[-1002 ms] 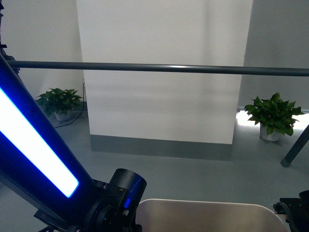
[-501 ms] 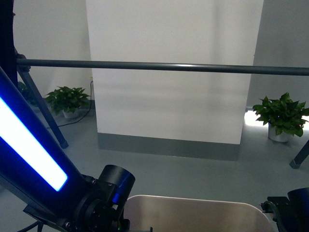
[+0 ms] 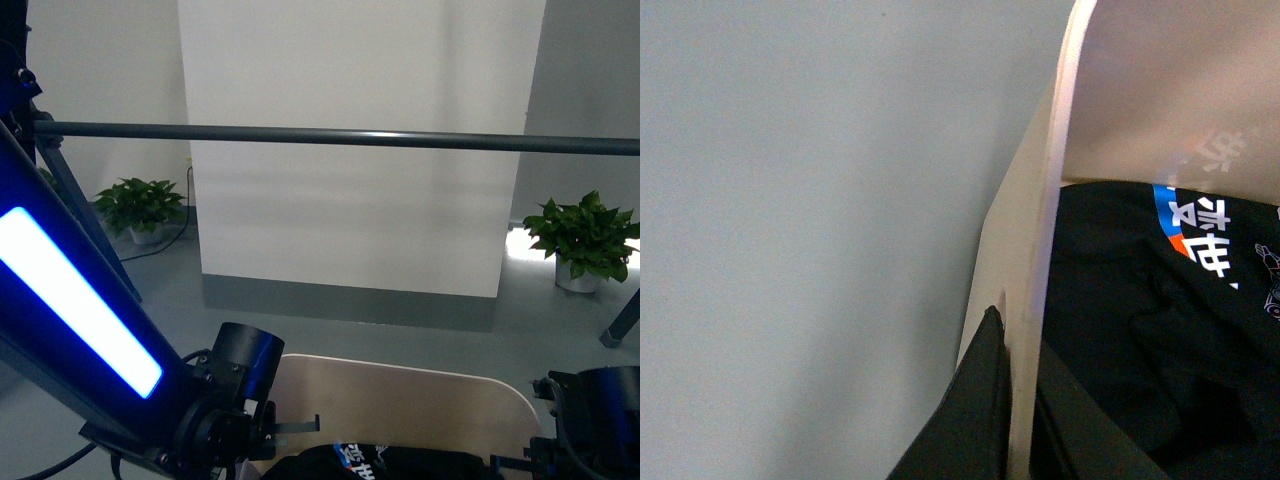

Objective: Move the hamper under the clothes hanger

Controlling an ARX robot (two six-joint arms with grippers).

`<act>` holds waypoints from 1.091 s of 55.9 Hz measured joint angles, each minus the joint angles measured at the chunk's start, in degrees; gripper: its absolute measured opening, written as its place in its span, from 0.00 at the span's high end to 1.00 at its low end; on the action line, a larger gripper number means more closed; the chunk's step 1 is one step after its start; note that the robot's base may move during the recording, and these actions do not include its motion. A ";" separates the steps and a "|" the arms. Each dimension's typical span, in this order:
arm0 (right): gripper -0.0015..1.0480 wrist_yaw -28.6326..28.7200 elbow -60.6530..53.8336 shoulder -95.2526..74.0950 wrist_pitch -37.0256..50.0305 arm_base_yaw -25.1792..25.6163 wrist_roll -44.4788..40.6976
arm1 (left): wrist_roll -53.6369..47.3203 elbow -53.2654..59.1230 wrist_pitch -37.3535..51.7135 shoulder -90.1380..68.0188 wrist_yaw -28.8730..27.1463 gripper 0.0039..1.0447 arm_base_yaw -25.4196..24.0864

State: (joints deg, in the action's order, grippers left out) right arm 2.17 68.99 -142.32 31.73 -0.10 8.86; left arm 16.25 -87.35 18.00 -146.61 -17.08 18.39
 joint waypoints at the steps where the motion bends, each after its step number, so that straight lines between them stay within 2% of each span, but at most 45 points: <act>1: 0.97 0.11 0.55 -0.15 -0.48 0.00 0.09 | -0.02 -0.59 -0.42 -0.20 -0.04 0.96 -0.02; 22: 0.97 -0.02 17.53 -7.45 -15.41 -0.44 -0.63 | -0.92 -14.97 -11.76 -8.33 -1.03 0.96 -0.81; 41: 0.97 -0.81 24.24 -11.19 -19.30 -0.98 -1.11 | -1.22 -23.80 -20.15 -13.35 -2.21 0.96 -0.79; 53: 0.97 -1.51 26.14 -12.87 -20.02 -1.29 -1.14 | -1.14 -24.74 -21.49 -14.36 -1.77 0.96 -0.52; 58: 0.96 -1.84 26.51 -13.20 -20.04 -1.33 -1.36 | -0.74 -24.90 -21.73 -14.40 -1.42 0.87 -0.50; 61: 0.90 -1.90 26.71 -13.40 -20.24 -1.33 -1.31 | -0.55 -24.96 -21.64 -14.47 -0.87 0.80 -0.50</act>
State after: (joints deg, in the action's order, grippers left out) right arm 0.27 95.70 -155.72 11.49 -1.43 7.55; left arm 15.70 -112.31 -3.64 -161.07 -17.96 17.89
